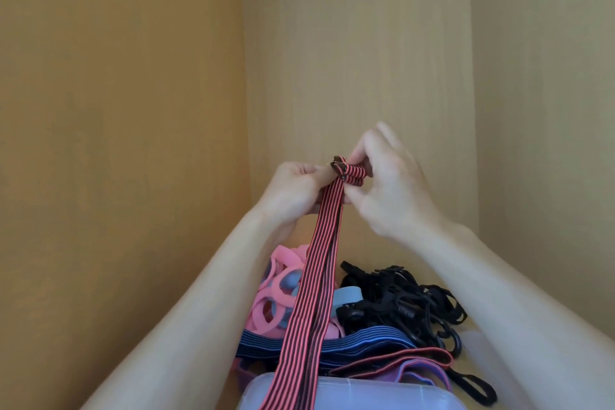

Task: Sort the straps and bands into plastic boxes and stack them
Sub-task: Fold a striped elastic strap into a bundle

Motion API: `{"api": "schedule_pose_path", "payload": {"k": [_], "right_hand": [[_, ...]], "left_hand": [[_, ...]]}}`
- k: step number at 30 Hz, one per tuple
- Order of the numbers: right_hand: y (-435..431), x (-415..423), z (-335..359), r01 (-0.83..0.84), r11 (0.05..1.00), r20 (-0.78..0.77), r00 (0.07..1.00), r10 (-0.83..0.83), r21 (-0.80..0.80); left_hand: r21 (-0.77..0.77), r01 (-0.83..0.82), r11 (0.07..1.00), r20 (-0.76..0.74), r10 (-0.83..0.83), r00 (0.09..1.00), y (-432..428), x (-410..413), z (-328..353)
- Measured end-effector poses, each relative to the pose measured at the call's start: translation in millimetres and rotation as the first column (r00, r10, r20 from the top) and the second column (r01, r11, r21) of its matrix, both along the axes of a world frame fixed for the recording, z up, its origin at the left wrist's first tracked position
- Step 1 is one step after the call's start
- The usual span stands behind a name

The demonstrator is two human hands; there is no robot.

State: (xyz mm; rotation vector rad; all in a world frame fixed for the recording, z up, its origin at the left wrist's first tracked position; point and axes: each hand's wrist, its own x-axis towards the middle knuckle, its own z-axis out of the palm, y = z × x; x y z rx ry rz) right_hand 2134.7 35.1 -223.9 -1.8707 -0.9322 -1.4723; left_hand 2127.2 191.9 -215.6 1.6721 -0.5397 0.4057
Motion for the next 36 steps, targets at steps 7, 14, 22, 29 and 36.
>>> {"api": "schedule_pose_path", "payload": {"k": [7, 14, 22, 29, 36], "right_hand": [[5.7, 2.6, -6.0, -0.08, 0.993, -0.075, 0.995, 0.073, -0.091], [10.2, 1.8, -4.8, -0.08, 0.992, -0.143, 0.988, 0.066, -0.095], [6.7, -5.2, -1.7, -0.086, 0.996, -0.186, 0.979, 0.078, -0.035], [-7.1, 4.2, 0.5, -0.053, 0.998, -0.197, 0.979, 0.043, -0.046], [-6.6, 4.4, 4.0, -0.018, 0.997, -0.218, 0.976, 0.002, -0.071]], "left_hand": [[-0.127, -0.087, 0.988, 0.064, 0.096, 0.993, 3.1, 6.7, 4.2], [-0.126, -0.046, 0.991, 0.087, 0.057, 0.995, 8.5, 5.6, 6.9], [-0.069, 0.112, 0.991, 0.034, -0.11, 0.993, 5.8, -4.4, 8.3], [-0.014, 0.253, 0.967, -0.053, -0.253, 0.966, 4.7, 4.4, 4.3], [0.011, 0.137, 0.99, 0.005, -0.137, 0.991, -0.7, 1.6, 2.5]]}}
